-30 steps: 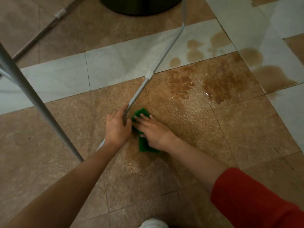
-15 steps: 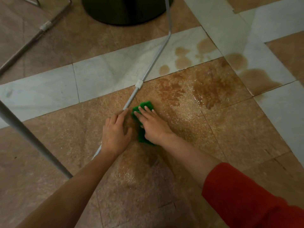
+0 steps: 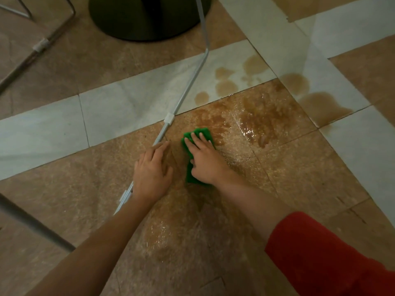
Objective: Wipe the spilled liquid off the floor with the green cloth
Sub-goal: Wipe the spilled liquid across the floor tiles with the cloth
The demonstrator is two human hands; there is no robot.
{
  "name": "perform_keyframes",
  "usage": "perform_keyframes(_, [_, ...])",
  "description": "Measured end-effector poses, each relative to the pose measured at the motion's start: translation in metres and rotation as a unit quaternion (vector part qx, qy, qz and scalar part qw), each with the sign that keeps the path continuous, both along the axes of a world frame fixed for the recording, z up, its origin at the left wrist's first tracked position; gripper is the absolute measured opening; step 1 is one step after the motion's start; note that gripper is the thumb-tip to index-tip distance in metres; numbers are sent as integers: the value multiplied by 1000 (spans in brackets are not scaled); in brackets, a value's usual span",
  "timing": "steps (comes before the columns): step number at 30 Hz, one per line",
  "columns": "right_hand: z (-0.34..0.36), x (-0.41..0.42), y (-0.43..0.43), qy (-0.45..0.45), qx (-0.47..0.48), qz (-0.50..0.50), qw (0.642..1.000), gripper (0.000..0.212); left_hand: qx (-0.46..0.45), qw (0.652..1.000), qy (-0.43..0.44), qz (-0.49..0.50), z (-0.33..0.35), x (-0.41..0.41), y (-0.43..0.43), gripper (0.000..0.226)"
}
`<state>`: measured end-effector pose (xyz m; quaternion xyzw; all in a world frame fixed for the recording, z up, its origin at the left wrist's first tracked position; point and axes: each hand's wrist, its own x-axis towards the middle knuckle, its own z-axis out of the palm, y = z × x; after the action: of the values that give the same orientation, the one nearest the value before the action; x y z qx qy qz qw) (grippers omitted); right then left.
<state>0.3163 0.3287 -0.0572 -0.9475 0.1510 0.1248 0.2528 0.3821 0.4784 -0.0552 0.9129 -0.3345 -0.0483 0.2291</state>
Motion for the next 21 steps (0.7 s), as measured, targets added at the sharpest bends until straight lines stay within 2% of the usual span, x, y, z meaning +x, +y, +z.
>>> perform_keyframes(3, [1,6,7,-3,13,31,999,73,-16,1000,12,7,-1,-2,-7,58])
perform_keyframes(6, [-4,-8,8,-30,34,115,992,65,-22,1000,12,14,-4,-2,-13,54])
perform_keyframes(8, [-5,-10,0,-24,13,157,987,60,-18,1000,16,18,-4,-1,-12,54])
perform_keyframes(13, [3,26,-2,27,-10,67,997,70,-11,1000,12,15,-4,5,-10,59])
perform_keyframes(15, [4,31,8,25,-11,85,996,73,-14,1000,8,18,-4,7,-11,57])
perform_keyframes(18, [-5,17,14,0,-7,150,989,66,-32,999,14,33,-4,9,-14,54])
perform_keyframes(21, [-10,6,4,-21,-17,155,988,61,-39,999,19,30,-5,5,-20,54])
